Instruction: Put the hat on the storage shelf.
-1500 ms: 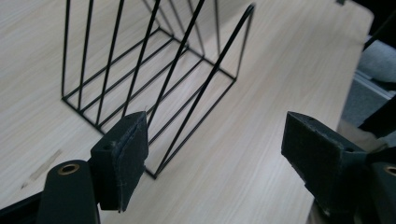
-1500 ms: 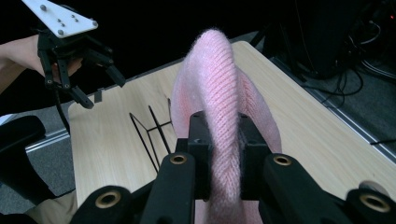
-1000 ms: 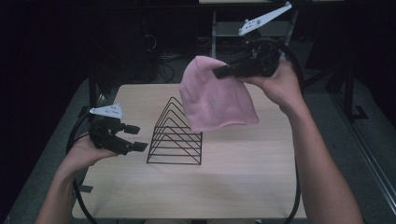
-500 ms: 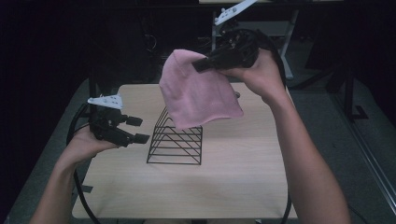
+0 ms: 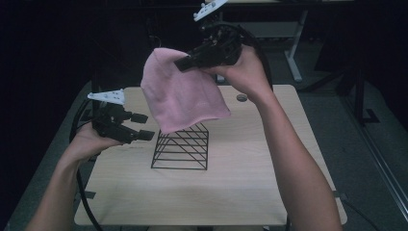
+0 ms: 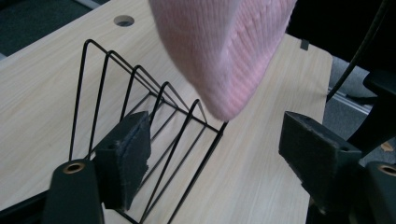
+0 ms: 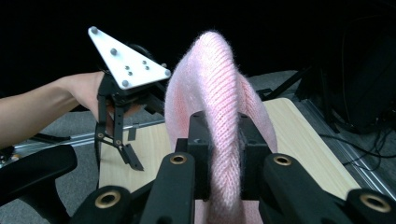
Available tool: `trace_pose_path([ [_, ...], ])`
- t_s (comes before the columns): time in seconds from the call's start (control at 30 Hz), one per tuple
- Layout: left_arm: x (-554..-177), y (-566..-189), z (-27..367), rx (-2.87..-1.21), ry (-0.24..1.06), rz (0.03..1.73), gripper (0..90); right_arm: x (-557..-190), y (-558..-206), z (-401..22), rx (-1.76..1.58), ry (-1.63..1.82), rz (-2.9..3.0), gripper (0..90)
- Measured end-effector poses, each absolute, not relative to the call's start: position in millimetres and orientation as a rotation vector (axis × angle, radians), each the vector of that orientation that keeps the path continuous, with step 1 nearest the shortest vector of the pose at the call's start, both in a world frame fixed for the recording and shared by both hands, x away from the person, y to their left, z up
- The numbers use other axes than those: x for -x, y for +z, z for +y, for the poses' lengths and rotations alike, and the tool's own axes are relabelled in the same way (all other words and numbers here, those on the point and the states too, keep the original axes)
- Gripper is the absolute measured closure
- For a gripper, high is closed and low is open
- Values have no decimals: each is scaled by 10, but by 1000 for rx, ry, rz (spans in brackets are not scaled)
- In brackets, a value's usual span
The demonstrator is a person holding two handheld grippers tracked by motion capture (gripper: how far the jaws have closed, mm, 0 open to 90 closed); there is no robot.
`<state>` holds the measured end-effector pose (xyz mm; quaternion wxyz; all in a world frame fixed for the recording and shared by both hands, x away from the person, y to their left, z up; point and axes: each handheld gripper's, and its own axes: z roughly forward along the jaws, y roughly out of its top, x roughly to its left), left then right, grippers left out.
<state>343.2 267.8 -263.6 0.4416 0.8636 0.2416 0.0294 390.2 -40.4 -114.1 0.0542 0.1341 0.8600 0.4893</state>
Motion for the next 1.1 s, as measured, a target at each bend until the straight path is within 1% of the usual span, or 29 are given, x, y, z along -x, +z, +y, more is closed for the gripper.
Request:
trace_pose_path([
  [0.13, -3485, -2670, 2729, -2118, 52, 607, 309, -3914, -1151, -307, -398, 1501, 2615, 790],
  [0.4, -3569, -2761, 2811, -2082, -14, 629, 441, -3936, -1161, -161, -361, 1519, 2624, 790],
  [0.5, -3585, -2784, 2828, -2071, -37, 633, 537, -3929, -1164, -99, -356, 1527, 2630, 790],
  [0.53, -3588, -2785, 2833, -2077, -41, 632, 577, -3928, -1167, -81, -348, 1526, 2632, 790],
  [0.57, -3586, -2784, 2836, -2080, -43, 627, 638, -3927, -1170, -66, -344, 1523, 2635, 790],
  [0.63, -3578, -2782, 2838, -2084, -43, 625, 717, -3922, -1182, -37, -345, 1523, 2636, 790],
  [0.73, -3565, -2787, 2841, -2098, -49, 618, 796, -3923, -1203, -31, -358, 1521, 2634, 789],
  [0.87, -3558, -2797, 2847, -2115, -43, 620, 827, -3957, -1288, -63, -384, 1519, 2630, 787],
  [1.1, -3595, -2841, 2843, -2161, -22, 641, 828, -4036, -1456, -148, -455, 1527, 2634, 787],
])
